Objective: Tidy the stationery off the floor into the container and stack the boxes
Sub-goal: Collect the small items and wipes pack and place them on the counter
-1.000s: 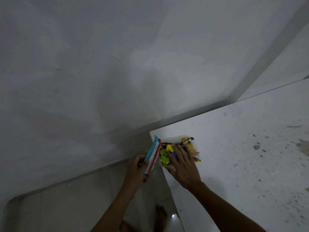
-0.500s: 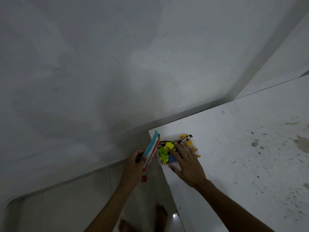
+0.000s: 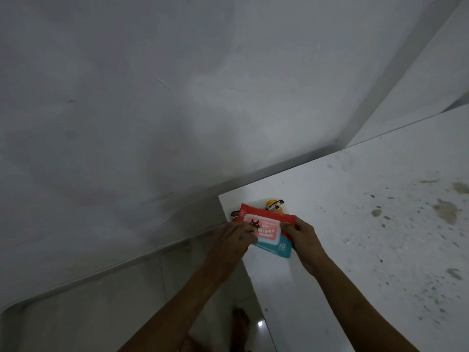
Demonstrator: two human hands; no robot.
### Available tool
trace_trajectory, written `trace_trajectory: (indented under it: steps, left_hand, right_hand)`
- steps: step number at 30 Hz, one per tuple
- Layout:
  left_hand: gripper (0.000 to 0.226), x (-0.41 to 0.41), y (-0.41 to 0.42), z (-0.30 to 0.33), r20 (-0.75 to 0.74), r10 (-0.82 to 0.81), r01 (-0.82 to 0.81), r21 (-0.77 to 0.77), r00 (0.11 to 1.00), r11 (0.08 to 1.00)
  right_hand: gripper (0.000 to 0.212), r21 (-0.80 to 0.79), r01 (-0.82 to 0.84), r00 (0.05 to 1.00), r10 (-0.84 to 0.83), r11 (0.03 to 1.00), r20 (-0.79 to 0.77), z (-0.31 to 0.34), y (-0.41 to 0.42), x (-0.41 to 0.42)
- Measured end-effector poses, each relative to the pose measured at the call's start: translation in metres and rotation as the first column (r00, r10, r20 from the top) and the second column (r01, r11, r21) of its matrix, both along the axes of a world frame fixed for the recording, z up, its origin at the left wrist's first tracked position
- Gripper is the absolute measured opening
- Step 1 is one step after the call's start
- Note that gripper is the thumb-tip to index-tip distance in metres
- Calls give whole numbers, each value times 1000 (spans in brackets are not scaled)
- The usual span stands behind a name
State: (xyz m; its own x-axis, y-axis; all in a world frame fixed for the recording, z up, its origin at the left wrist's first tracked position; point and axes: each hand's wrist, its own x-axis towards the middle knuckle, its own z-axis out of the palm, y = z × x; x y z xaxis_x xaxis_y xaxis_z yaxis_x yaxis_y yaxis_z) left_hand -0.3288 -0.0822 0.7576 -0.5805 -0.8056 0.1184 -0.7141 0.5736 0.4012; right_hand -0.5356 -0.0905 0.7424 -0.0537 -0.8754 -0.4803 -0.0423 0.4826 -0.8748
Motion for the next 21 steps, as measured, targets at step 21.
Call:
trace_trajectory:
  steps: [21]
  left_hand:
    - [31,1,-23,-12,-105,252,-240,120,962,963]
  right_hand:
    - [35,-340,-353,717,19,872,-696,11,-45,39]
